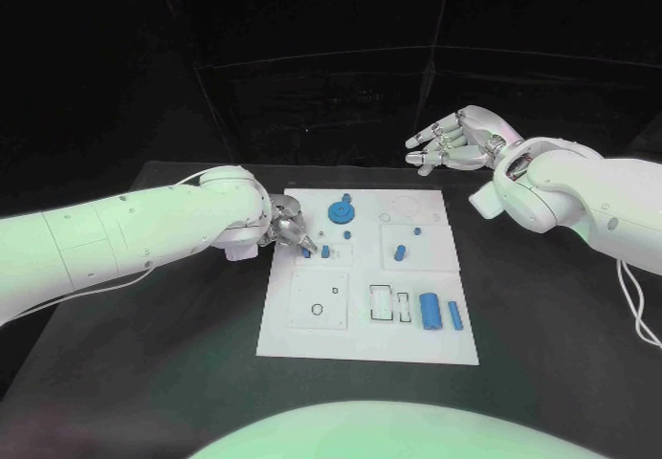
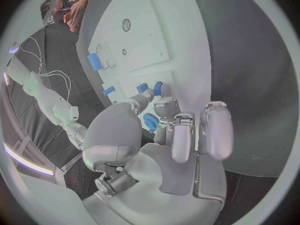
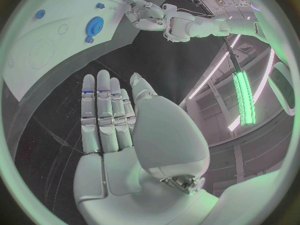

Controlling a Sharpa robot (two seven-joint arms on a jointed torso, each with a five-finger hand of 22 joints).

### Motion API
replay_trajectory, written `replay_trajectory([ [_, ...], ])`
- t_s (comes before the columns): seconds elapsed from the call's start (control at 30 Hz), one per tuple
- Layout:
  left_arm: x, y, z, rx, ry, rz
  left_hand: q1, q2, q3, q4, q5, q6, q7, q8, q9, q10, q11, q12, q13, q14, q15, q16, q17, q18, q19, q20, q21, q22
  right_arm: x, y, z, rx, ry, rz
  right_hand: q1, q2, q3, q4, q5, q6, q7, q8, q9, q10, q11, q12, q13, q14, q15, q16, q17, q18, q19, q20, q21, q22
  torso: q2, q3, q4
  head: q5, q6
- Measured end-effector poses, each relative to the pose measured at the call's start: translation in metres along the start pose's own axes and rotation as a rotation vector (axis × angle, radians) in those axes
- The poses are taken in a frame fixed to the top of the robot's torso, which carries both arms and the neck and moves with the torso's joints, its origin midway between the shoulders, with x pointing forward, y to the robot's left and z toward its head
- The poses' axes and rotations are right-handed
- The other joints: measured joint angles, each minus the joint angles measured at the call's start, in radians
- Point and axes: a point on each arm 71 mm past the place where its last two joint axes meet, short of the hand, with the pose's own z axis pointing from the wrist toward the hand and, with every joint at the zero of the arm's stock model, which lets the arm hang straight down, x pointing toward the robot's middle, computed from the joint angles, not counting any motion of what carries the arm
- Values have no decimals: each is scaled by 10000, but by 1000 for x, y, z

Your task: Assemble the parts on the task board

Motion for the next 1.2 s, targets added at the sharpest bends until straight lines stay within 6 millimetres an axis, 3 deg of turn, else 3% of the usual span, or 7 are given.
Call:
replay_trajectory([
  [0.2,0,1,1,-24,-2,-5,-82,3,-141,85,0,35,-35,38,-12,-1,0,0,13,-28,-27,0,0,1,0,0,0,0,0,0,0,-2,1,0,0,0,0,0,0,0,0,0,0,0,0,0,1,0,0,-34,0,0,0,0,0,0,0,0,0,-5,-5],
  [0.37,-1,2,1,-55,-28,-26,-491,-67,-561,360,-41,106,-34,105,-30,0,0,20,13,-38,-37,0,0,1,0,0,0,0,0,0,0,-5,2,0,0,0,0,0,0,0,0,0,0,0,0,0,1,0,0,-37,0,0,0,0,0,1,0,-4,0,-6,1],
  [0.6,-2,3,1,-71,-112,-81,-957,-477,-1776,798,-41,106,-34,146,-69,-1,0,47,12,-38,-37,0,0,1,35,-34,0,0,0,0,0,-2,-2,-2,0,0,0,0,0,0,0,0,0,-36,36,0,-8,0,0,-37,0,0,0,0,1,-9,0,-12,0,-20,9],
  [0.77,-2,4,0,-77,-219,-174,-945,-464,-2677,1099,-41,142,-70,186,-99,-1,0,47,11,-38,-37,0,0,1,-1,-70,0,0,0,0,0,2,-7,-4,0,0,0,0,0,0,0,0,0,-35,35,0,-8,0,0,-36,0,0,0,0,1,-8,1,-12,0,-33,13],
  [1.0,-5,9,-4,-68,-525,-480,-664,-183,-3383,1392,-41,142,-70,222,-135,-1,1,42,-83,-2,-72,0,0,1,-1,-70,-28,0,0,0,1,3,-8,-4,0,0,0,0,0,0,0,0,0,-35,35,0,-7,0,0,-35,0,-1,0,0,1,-8,1,-12,8,-44,16],
  [1.1,-6,10,-5,11,-767,-753,-220,-23,-3646,1433,-41,-167,44,177,-211,-507,54,-662,-852,-2,-72,0,0,170,-108,-81,-606,-397,0,0,1,3,-7,-4,0,0,0,0,0,0,0,0,0,-36,35,0,-7,0,0,-35,0,0,0,0,1,-8,1,-8,8,-53,21],
  [1.2,-9,8,-6,361,-1181,-1219,554,227,-3800,1344,-40,-940,375,-206,-447,-1696,348,-2057,-2344,-36,131,-280,0,389,-654,75,-1708,-1567,0,0,1,5,-11,-5,0,0,0,0,0,0,0,0,0,-35,35,0,-7,0,0,-35,0,0,0,0,-44,-7,0,-6,8,-75,55],
])
